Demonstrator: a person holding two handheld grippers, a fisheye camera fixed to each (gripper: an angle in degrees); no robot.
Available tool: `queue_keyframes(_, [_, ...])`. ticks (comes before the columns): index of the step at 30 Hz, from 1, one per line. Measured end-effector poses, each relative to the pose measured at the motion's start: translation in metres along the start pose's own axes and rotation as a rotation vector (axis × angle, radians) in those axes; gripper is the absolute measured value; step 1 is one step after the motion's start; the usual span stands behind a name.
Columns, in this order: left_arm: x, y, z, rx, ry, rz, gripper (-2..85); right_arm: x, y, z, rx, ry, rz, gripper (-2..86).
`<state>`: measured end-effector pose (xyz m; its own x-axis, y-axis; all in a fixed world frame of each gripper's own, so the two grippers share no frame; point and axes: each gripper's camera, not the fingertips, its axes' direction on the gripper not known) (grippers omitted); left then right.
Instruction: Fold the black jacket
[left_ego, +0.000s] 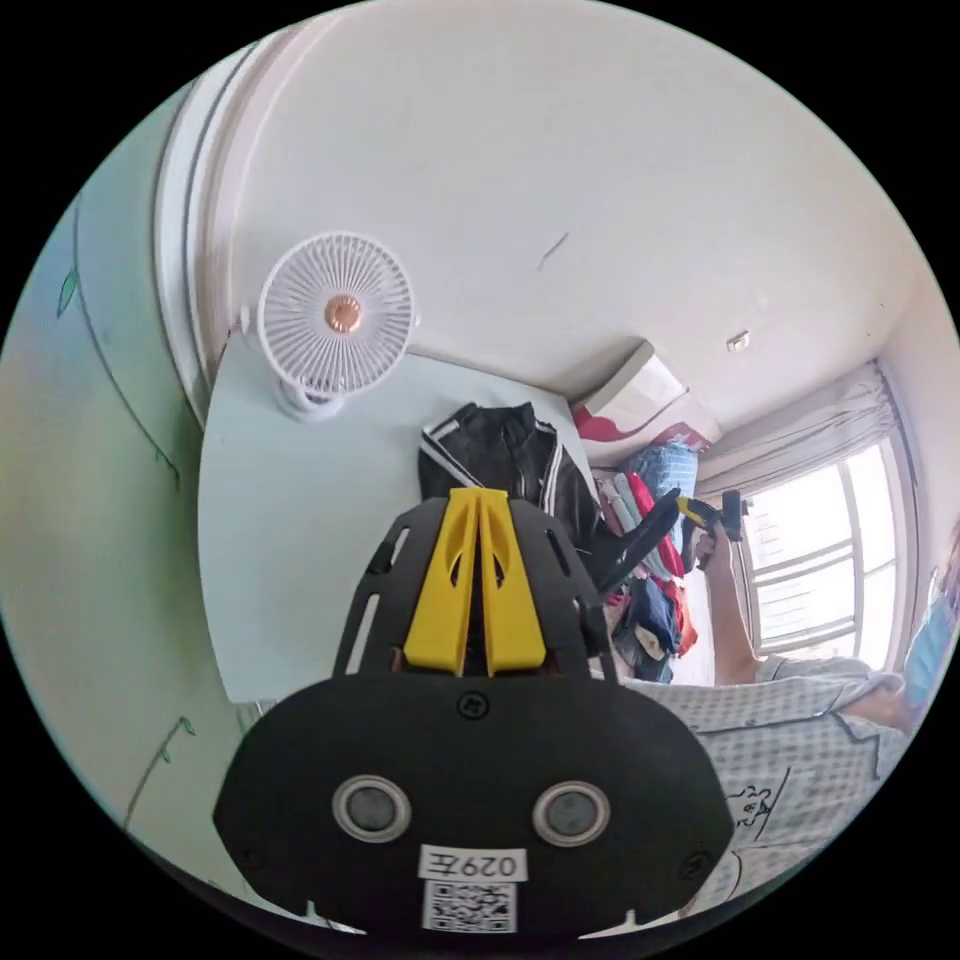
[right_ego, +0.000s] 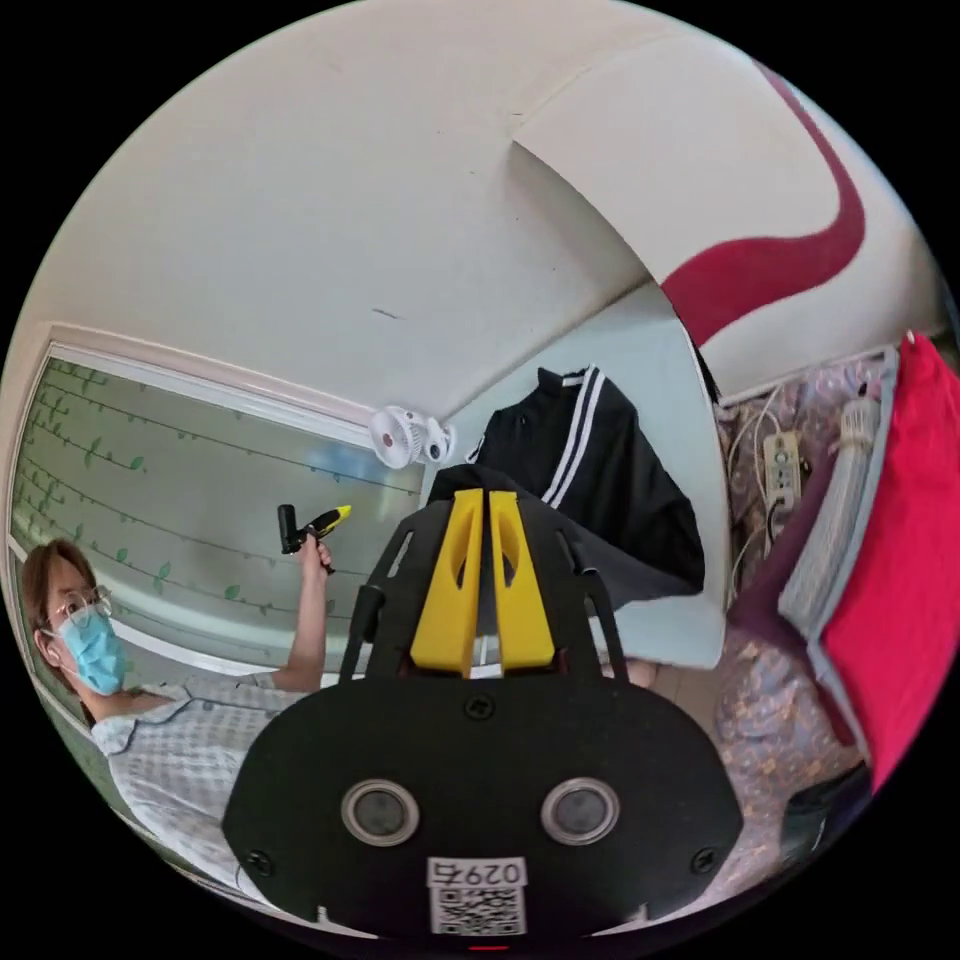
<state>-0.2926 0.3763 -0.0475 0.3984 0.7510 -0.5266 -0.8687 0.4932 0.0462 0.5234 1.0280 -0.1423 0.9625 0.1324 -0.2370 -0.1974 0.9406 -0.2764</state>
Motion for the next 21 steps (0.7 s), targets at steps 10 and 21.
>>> queue_keyframes(10, [0.063,-0.079,0.156,-0.238,0.037,0.036,-1.0,0.067,-0.233,0.145,-0.319,0.225,0.033,0.5])
queue_keyframes(21, [0.109,-0.064,0.297,-0.438,0.070,-0.086,-1.0,0.044,-0.166,0.231,-0.582,0.230,-0.100,-0.4])
